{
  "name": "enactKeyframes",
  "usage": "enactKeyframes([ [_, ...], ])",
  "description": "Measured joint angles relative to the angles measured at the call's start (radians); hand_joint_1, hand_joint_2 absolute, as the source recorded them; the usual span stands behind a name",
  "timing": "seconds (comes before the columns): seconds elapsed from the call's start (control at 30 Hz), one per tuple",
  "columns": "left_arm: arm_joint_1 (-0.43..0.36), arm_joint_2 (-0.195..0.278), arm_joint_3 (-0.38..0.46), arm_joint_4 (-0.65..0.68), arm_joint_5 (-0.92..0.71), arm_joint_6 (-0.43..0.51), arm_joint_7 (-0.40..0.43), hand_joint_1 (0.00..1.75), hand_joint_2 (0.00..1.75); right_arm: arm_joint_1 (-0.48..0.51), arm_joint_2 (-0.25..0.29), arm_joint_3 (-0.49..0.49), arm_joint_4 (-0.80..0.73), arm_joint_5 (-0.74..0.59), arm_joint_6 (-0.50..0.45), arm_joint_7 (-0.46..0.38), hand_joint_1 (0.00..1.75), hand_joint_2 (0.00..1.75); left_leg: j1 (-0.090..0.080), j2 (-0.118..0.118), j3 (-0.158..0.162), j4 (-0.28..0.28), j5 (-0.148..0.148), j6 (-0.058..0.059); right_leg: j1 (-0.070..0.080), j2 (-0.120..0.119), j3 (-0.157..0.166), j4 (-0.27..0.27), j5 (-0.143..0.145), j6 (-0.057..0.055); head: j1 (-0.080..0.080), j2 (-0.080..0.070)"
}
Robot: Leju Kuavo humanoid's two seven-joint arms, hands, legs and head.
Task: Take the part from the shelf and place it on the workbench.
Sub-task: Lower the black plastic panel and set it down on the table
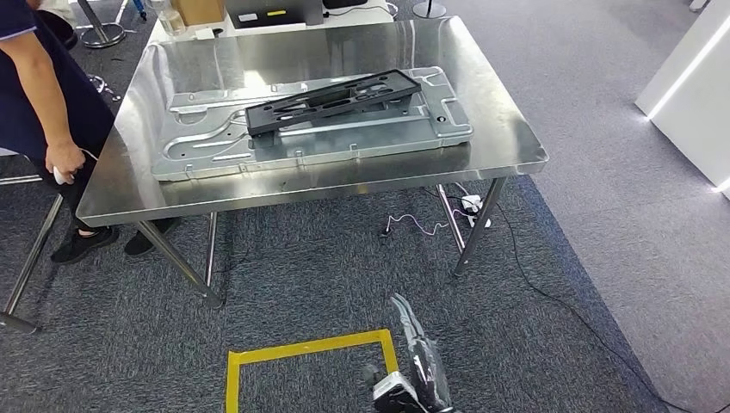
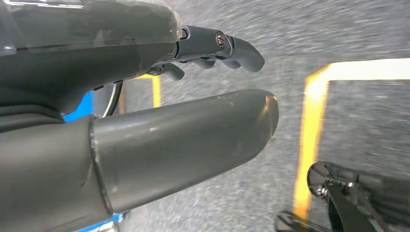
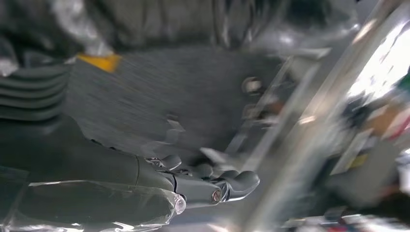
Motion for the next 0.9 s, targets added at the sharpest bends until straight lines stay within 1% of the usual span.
enactKeyframes([
  [0.03,0.001,-0.002,0.008,0.0,0.007,0.005,-0.003,0.0,0.0,0.028,0.019,-0.04,0.014,-0.029,0.011,-0.032,0.0,0.0,0.0,0.0,-0.011,0.064,-0.047,-0.002,0.003,-0.001,-0.015,0.002,0.011,-0.003,0.0,0.0],
  [0.07,0.002,-0.003,0.015,0.0,0.012,0.009,-0.004,0.0,0.0,0.054,0.043,-0.092,0.031,-0.05,0.038,-0.074,0.0,0.0,0.0,0.0,-0.013,0.12,-0.069,-0.003,0.006,-0.002,-0.032,0.006,0.021,-0.004,0.0,0.0],
  [0.1,0.003,-0.005,0.023,0.0,0.016,0.014,-0.005,0.0,0.0,0.076,0.073,-0.153,0.05,-0.061,0.078,-0.121,0.0,0.0,-0.001,0.0,-0.005,0.154,-0.066,-0.002,0.01,-0.004,-0.049,0.012,0.031,-0.005,0.0,0.0],
  [0.13,0.004,-0.007,0.03,0.0,0.019,0.018,-0.005,0.0,0.0,0.094,0.107,-0.223,0.068,-0.062,0.126,-0.168,0.0,0.0,-0.001,-0.001,0.017,0.159,-0.044,0.001,0.013,-0.005,-0.068,0.019,0.04,-0.005,0.0,0.0],
  [0.17,0.004,-0.009,0.037,0.0,0.022,0.021,-0.005,0.0,0.0,0.104,0.142,-0.297,0.084,-0.058,0.172,-0.21,0.0,0.0,-0.003,-0.001,0.056,0.129,-0.014,0.006,0.016,-0.004,-0.088,0.028,0.049,-0.005,0.0,0.0],
  [0.2,0.003,-0.01,0.042,0.0,0.023,0.023,-0.005,0.0,0.0,0.109,0.176,-0.366,0.098,-0.051,0.208,-0.239,0.0,0.0,-0.005,-0.003,0.107,0.07,0.003,0.015,0.018,-0.004,-0.105,0.036,0.057,-0.004,0.0,0.0],
  [0.23,0.002,-0.011,0.045,0.0,0.024,0.024,-0.006,0.0,0.0,0.111,0.205,-0.428,0.11,-0.045,0.23,-0.255,0.0,0.0,-0.009,-0.004,0.163,-0.005,0.0,0.023,0.02,-0.002,-0.118,0.042,0.063,-0.002,0.0,0.0],
  [0.27,0.001,-0.012,0.049,0.0,0.026,0.025,-0.008,0.0,0.0,0.112,0.231,-0.486,0.124,-0.041,0.239,-0.259,0.0,0.0,-0.012,-0.005,0.208,-0.076,-0.015,0.03,0.021,-0.003,-0.127,0.046,0.07,0.002,0.0,0.0],
  [0.3,0.0,-0.013,0.054,0.0,0.029,0.026,-0.01,0.0,0.0,0.112,0.254,-0.537,0.14,-0.039,0.243,-0.256,0.0,0.0,-0.016,-0.005,0.236,-0.126,-0.033,0.036,0.021,-0.006,-0.13,0.047,0.076,0.007,0.0,0.0],
  [0.33,0.0,-0.014,0.059,0.0,0.033,0.027,-0.014,0.0,0.0,0.113,0.273,-0.585,0.157,-0.036,0.243,-0.249,0.0,0.0,-0.019,-0.005,0.248,-0.154,-0.042,0.04,0.02,-0.009,-0.131,0.046,0.084,0.013,0.0,0.0],
  [0.37,0.001,-0.015,0.064,0.0,0.035,0.029,-0.018,0.0,0.0,0.112,0.289,-0.634,0.178,-0.025,0.242,-0.242,0.0,0.0,-0.021,-0.007,0.246,-0.163,-0.038,0.047,0.018,-0.012,-0.131,0.043,0.092,0.02,0.0,0.0],
  [0.4,0.002,-0.017,0.068,0.0,0.037,0.029,-0.02,0.0,0.0,0.11,0.301,-0.681,0.2,-0.004,0.239,-0.235,0.0,0.0,-0.02,-0.008,0.243,-0.167,-0.028,0.054,0.015,-0.012,-0.131,0.043,0.094,0.026,0.0,0.0],
  [0.43,0.003,-0.019,0.071,0.0,0.037,0.031,-0.022,0.0,0.0,0.106,0.311,-0.731,0.226,0.031,0.234,-0.227,0.0,0.0,-0.019,-0.01,0.238,-0.171,-0.017,0.062,0.013,-0.008,-0.136,0.052,0.083,0.034,0.0,0.0],
  [0.47,0.003,-0.02,0.073,0.0,0.035,0.031,-0.022,0.0,0.0,0.098,0.32,-0.779,0.256,0.075,0.229,-0.216,0.0,0.0,-0.017,-0.011,0.231,-0.175,-0.006,0.068,0.011,-0.004,-0.147,0.079,0.057,0.04,0.001,0.0],
  [0.5,0.004,-0.022,0.075,0.0,0.033,0.032,-0.023,0.0,0.0,0.086,0.325,-0.826,0.291,0.129,0.222,-0.204,0.0,0.0,-0.016,-0.012,0.223,-0.176,0.003,0.072,0.009,0.002,-0.164,0.126,0.018,0.045,0.001,0.0],
  [0.53,0.004,-0.022,0.077,0.0,0.03,0.033,-0.023,0.0,0.0,0.068,0.329,-0.88,0.337,0.19,0.213,-0.191,0.0,0.0,-0.016,-0.014,0.212,-0.176,0.011,0.074,0.007,0.005,-0.185,0.189,-0.027,0.05,0.001,0.0],
  [0.57,0.004,-0.022,0.079,0.0,0.027,0.033,-0.023,0.0,0.0,0.044,0.332,-0.937,0.394,0.253,0.204,-0.18,0.0,0.0,-0.016,-0.017,0.202,-0.175,0.019,0.075,0.004,0.006,-0.203,0.25,-0.062,0.054,0.001,0.0],
  [0.6,0.004,-0.022,0.08,0.0,0.023,0.033,-0.023,0.0,0.0,0.016,0.333,-1.0,0.46,0.313,0.192,-0.171,0.0,0.0,-0.016,-0.022,0.193,-0.173,0.026,0.074,0.002,0.007,-0.208,0.29,-0.081,0.057,0.001,0.0],
  [0.63,0.004,-0.023,0.082,0.0,0.021,0.033,-0.023,0.0,0.0,-0.011,0.333,-1.06,0.524,0.36,0.181,-0.167,0.0,0.0,-0.016,-0.028,0.185,-0.17,0.031,0.072,0.0,0.007,-0.195,0.294,-0.08,0.059,0.001,0.0],
  [0.67,0.004,-0.023,0.083,0.0,0.019,0.033,-0.022,0.0,0.0,-0.032,0.333,-1.113,0.58,0.39,0.17,-0.168,0.0,0.0,-0.016,-0.036,0.178,-0.166,0.036,0.07,-0.001,0.01,-0.161,0.257,-0.062,0.059,0.001,0.0],
  [0.7,0.003,-0.024,0.084,0.0,0.018,0.033,-0.022,0.0,0.0,-0.048,0.333,-1.156,0.626,0.407,0.161,-0.171,0.0,0.0,-0.016,-0.046,0.172,-0.161,0.039,0.068,-0.003,0.02,-0.11,0.187,-0.035,0.056,0.001,0.0],
  [0.73,0.002,-0.025,0.085,0.0,0.017,0.033,-0.022,0.0,0.0,-0.06,0.333,-1.19,0.662,0.418,0.156,-0.172,0.0,0.0,-0.015,-0.054,0.165,-0.156,0.041,0.064,-0.005,0.043,-0.063,0.115,-0.019,0.052,0.001,0.0],
  [0.77,0.001,-0.026,0.085,0.0,0.017,0.033,-0.022,0.0,0.0,-0.071,0.333,-1.218,0.696,0.429,0.152,-0.169,0.0,0.0,-0.016,-0.061,0.159,-0.15,0.043,0.06,-0.004,0.062,-0.029,0.057,-0.006,0.048,0.0,0.0],
  [0.8,-0.001,-0.027,0.085,0.0,0.016,0.033,-0.022,0.0,0.0,-0.085,0.333,-1.245,0.729,0.442,0.154,-0.16,0.0,0.0,-0.016,-0.067,0.153,-0.146,0.045,0.055,-0.003,0.076,-0.012,0.023,-0.002,0.043,0.0,0.0],
  [0.83,-0.002,-0.027,0.085,0.0,0.016,0.034,-0.022,0.0,0.0,-0.099,0.333,-1.27,0.765,0.456,0.158,-0.148,0.0,0.0,-0.016,-0.073,0.148,-0.143,0.048,0.049,-0.001,0.08,-0.01,0.016,-0.005,0.039,0.0,0.0],
  [0.87,-0.002,-0.027,0.086,0.0,0.015,0.035,-0.021,0.0,0.0,-0.113,0.332,-1.298,0.802,0.469,0.164,-0.138,0.0,0.0,-0.016,-0.081,0.144,-0.142,0.051,0.042,0.0,0.069,-0.013,0.016,0.0,0.034,0.0,0.0],
  [0.9,-0.002,-0.027,0.086,0.0,0.014,0.037,-0.021,0.0,0.0,-0.128,0.333,-1.326,0.84,0.478,0.17,-0.132,0.0,0.0,-0.014,-0.087,0.14,-0.14,0.052,0.037,-0.001,0.056,-0.013,0.014,0.003,0.028,0.0,0.0],
])
